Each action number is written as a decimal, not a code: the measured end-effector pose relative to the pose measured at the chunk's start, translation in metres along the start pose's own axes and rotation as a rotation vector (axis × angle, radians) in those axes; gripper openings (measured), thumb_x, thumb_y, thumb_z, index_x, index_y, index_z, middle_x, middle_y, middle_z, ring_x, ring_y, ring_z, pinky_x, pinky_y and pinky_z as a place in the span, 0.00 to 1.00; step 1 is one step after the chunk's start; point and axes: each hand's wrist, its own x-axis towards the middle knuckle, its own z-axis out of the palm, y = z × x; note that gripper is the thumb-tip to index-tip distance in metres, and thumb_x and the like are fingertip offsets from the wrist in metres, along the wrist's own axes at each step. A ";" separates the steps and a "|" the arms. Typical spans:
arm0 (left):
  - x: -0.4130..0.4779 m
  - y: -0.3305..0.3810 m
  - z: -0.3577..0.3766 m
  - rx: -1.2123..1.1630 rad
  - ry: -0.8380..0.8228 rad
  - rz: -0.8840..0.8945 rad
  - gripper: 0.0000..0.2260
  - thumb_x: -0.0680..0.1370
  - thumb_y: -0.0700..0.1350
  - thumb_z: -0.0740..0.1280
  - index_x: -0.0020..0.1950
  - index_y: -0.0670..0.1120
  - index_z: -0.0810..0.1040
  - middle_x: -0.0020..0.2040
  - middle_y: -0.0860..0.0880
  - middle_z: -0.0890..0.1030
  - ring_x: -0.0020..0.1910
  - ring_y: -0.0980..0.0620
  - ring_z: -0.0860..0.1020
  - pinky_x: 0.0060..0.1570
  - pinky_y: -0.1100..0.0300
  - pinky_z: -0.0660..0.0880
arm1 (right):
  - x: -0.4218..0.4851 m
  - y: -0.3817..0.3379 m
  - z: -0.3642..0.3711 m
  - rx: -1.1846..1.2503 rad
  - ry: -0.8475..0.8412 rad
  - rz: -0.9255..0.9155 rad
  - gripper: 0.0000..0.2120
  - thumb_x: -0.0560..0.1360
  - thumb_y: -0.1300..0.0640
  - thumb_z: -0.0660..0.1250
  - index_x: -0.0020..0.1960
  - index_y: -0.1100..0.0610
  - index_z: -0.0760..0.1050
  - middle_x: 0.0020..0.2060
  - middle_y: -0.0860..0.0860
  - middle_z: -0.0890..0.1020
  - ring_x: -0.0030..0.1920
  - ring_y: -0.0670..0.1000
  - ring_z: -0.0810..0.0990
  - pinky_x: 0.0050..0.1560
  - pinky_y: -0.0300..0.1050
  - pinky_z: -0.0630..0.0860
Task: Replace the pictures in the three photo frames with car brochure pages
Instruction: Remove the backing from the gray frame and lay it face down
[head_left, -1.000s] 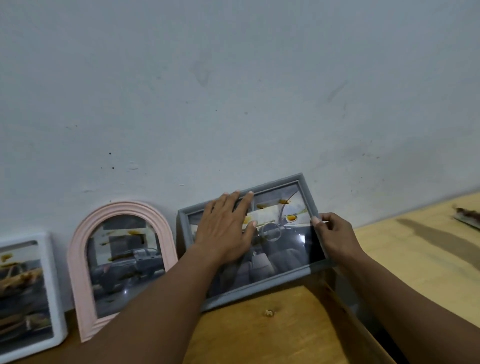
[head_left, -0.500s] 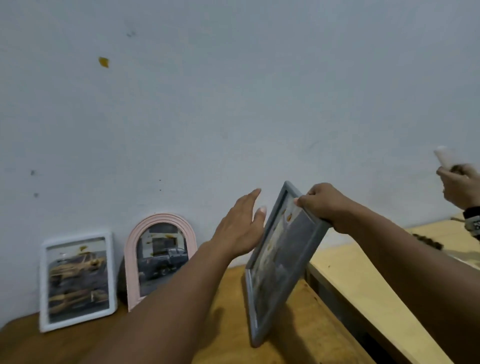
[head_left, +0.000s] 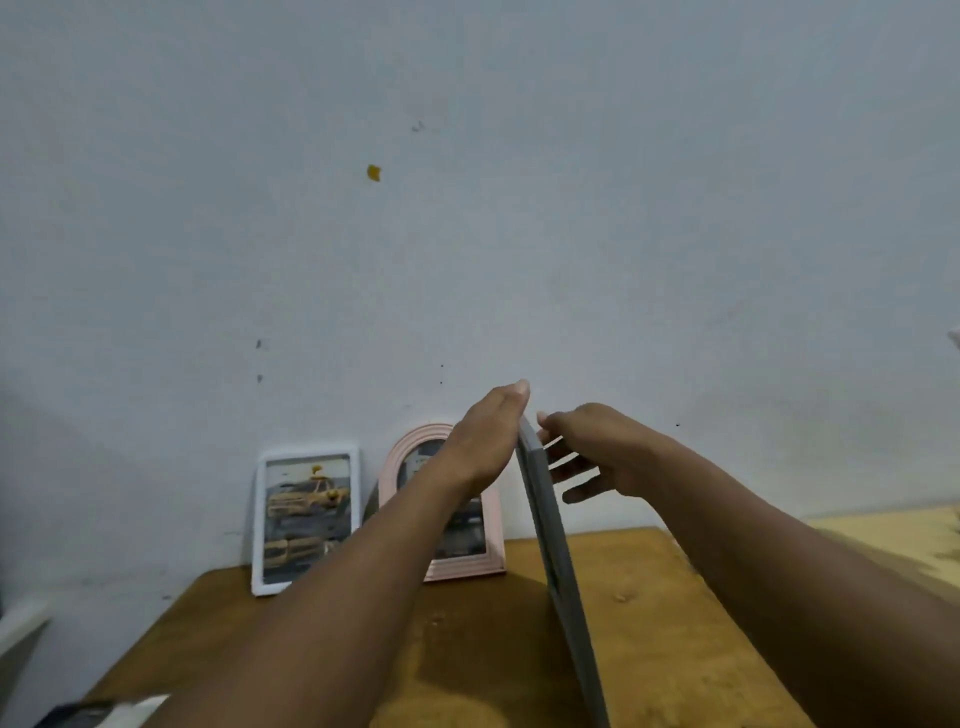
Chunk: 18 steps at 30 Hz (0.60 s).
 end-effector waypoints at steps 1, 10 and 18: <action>-0.004 -0.003 -0.007 0.017 0.011 -0.014 0.29 0.83 0.65 0.49 0.79 0.52 0.65 0.79 0.48 0.66 0.76 0.45 0.66 0.75 0.42 0.62 | 0.001 0.004 0.011 -0.015 -0.018 -0.015 0.18 0.81 0.43 0.61 0.55 0.57 0.79 0.52 0.56 0.83 0.51 0.55 0.83 0.51 0.55 0.82; -0.059 -0.080 -0.056 -0.017 0.142 -0.156 0.33 0.78 0.71 0.50 0.74 0.53 0.71 0.71 0.46 0.73 0.67 0.46 0.73 0.71 0.44 0.68 | -0.019 0.066 0.128 -0.249 -0.125 -0.154 0.35 0.70 0.25 0.60 0.68 0.45 0.68 0.66 0.48 0.74 0.55 0.49 0.74 0.49 0.46 0.73; -0.117 -0.174 -0.033 -0.359 0.204 -0.379 0.15 0.84 0.61 0.52 0.56 0.55 0.74 0.53 0.54 0.81 0.47 0.63 0.79 0.42 0.66 0.76 | -0.018 0.137 0.198 -0.704 -0.049 -0.145 0.47 0.59 0.15 0.51 0.67 0.44 0.66 0.70 0.50 0.70 0.69 0.57 0.67 0.67 0.72 0.59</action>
